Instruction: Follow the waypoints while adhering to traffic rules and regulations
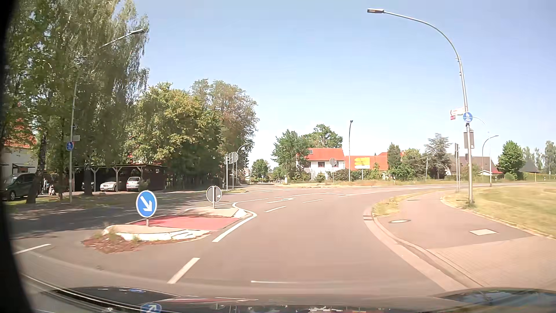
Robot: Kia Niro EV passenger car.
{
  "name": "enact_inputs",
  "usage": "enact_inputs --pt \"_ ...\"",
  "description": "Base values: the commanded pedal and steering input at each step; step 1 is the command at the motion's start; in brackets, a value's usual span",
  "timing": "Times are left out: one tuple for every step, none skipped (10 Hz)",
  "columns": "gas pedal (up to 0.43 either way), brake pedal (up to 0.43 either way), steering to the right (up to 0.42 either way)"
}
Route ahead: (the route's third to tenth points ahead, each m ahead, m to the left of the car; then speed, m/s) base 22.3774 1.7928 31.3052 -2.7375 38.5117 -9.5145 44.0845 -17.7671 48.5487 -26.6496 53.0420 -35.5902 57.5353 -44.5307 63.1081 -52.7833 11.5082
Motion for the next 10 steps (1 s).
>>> enact_inputs --pt "0.039 0.000 0.035" --pt "0.039 0.000 0.043" --pt "0.059 0.000 0.049" --pt "0.079 0.000 0.056" --pt "0.087 0.000 0.063" --pt "0.087 0.000 0.072" --pt "0.087 0.000 0.080" --pt "0.087 0.000 0.089" --pt "0.087 0.000 0.095" --pt "0.087 0.000 0.100"
